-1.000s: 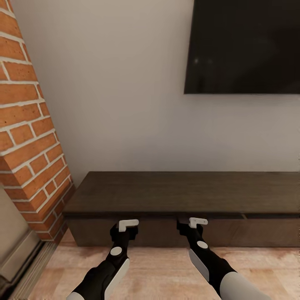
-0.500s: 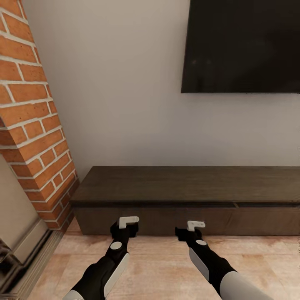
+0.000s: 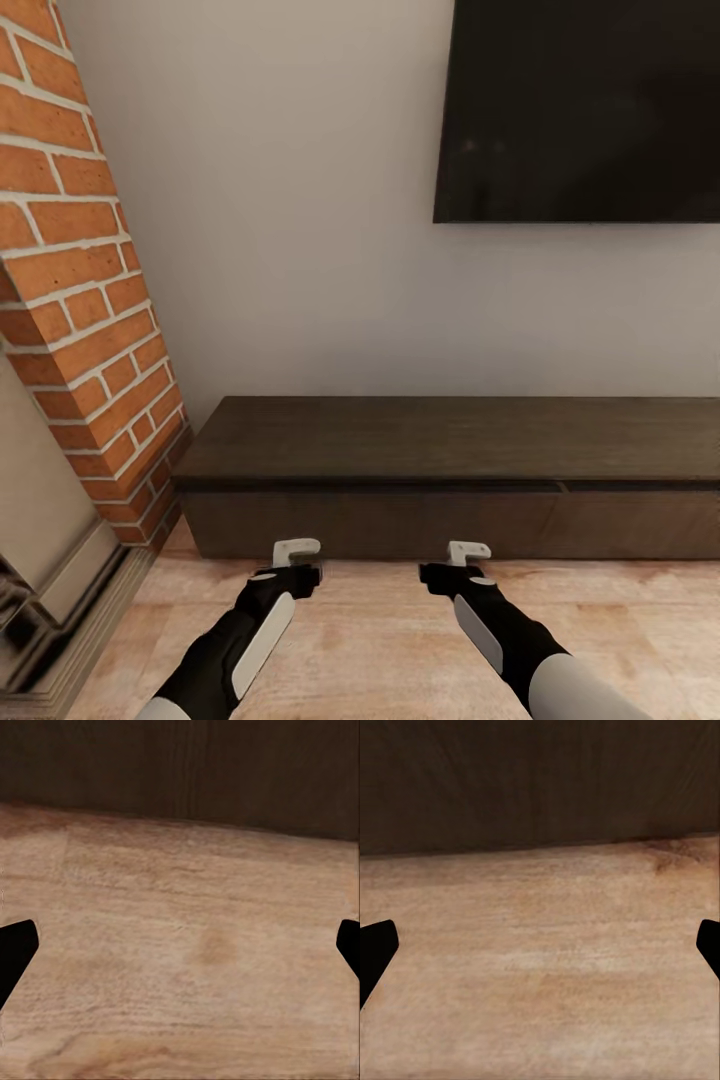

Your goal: Place each of the two pumpkins and all three candles from the living room inside a cabinet in the living room (use any cabinet), then make sure every cabinet is closed, and position the cauldron so it is next to a table in the living room.

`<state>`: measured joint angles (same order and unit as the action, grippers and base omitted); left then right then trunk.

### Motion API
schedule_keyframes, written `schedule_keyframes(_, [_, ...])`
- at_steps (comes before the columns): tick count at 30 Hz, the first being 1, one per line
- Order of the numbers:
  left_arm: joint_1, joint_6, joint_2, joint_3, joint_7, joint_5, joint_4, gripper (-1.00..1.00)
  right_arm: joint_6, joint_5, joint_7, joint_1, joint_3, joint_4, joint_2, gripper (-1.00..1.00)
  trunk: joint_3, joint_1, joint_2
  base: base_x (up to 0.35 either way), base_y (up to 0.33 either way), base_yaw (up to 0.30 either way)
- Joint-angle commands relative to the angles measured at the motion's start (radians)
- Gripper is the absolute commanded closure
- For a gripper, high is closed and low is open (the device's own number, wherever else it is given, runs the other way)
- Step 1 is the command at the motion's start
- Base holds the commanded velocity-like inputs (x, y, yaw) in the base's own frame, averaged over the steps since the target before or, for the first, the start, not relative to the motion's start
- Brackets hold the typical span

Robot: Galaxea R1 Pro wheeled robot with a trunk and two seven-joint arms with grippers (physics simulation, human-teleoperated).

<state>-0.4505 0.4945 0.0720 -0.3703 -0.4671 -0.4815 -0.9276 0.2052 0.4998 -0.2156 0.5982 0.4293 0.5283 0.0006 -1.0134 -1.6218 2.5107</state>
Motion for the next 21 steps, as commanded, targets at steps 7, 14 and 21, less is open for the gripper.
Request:
schedule_keyframes(7, [0.015, 0.002, -0.027, -0.002, -0.01, -0.022, 0.057, -1.0, 0.007, 0.011, 0.013, -0.004, 0.008, 0.001, 0.001, -1.0, 0.018, 0.002, -0.001, 0.0, 0.0, 0.0])
schedule_keyframes(14, [0.017, -0.004, -0.026, 0.0, -0.01, -0.029, 0.151, -1.0, 0.01, 0.011, 0.013, -0.013, 0.008, 0.0, 0.001, -1.0, 0.045, 0.006, -0.002, 0.0, 0.0, 0.0])
schedule_keyframes(21, [0.017, -0.005, -0.027, 0.001, -0.009, -0.062, 0.213, -1.0, 0.017, 0.01, 0.014, -0.015, 0.008, -0.004, 0.0, -1.0, 0.072, 0.009, -0.004, 0.0, 0.0, 0.0])
